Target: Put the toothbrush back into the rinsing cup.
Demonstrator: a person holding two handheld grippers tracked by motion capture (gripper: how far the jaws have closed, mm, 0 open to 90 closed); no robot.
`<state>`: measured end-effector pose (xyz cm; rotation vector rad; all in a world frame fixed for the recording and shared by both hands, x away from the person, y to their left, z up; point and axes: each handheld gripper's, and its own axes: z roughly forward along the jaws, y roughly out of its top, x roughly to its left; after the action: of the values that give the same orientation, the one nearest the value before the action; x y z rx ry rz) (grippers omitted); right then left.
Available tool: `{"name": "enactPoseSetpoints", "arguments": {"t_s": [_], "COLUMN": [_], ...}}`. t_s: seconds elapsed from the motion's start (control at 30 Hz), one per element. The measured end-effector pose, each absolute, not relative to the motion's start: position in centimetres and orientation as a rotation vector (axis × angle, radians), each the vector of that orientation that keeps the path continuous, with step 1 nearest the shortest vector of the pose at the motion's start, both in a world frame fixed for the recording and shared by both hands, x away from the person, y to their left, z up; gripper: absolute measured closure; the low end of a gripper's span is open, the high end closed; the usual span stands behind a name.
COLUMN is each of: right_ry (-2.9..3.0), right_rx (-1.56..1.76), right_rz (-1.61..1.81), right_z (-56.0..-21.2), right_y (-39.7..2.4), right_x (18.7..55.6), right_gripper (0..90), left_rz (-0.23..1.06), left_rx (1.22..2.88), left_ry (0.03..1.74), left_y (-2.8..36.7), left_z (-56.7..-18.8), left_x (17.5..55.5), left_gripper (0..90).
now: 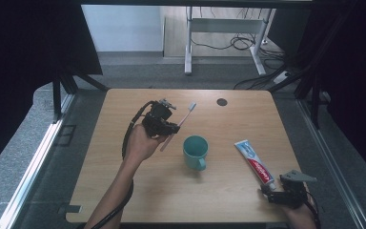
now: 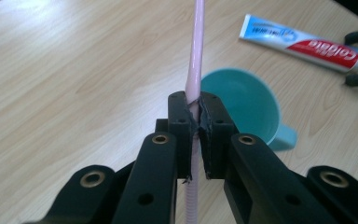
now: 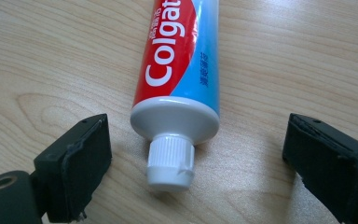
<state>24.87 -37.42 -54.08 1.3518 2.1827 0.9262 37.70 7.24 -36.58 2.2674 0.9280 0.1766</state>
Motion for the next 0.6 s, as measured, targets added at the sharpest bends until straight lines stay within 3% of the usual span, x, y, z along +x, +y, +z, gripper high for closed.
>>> {"name": "enactPoseSetpoints", "arguments": {"t_s": [0.6], "right_ry": [2.183], "right_rx": [1.35], "right_rz": [0.927], "right_z": [-54.1], "right_y": [-37.4], "right_x": [24.9], "right_gripper": [7.4], "left_rz": [0.221], "left_rx": [2.149], "left_ry": [0.857], "left_y": [5.1], "left_z": [-36.9], "left_x": [37.9], "left_gripper": [84.2]}}
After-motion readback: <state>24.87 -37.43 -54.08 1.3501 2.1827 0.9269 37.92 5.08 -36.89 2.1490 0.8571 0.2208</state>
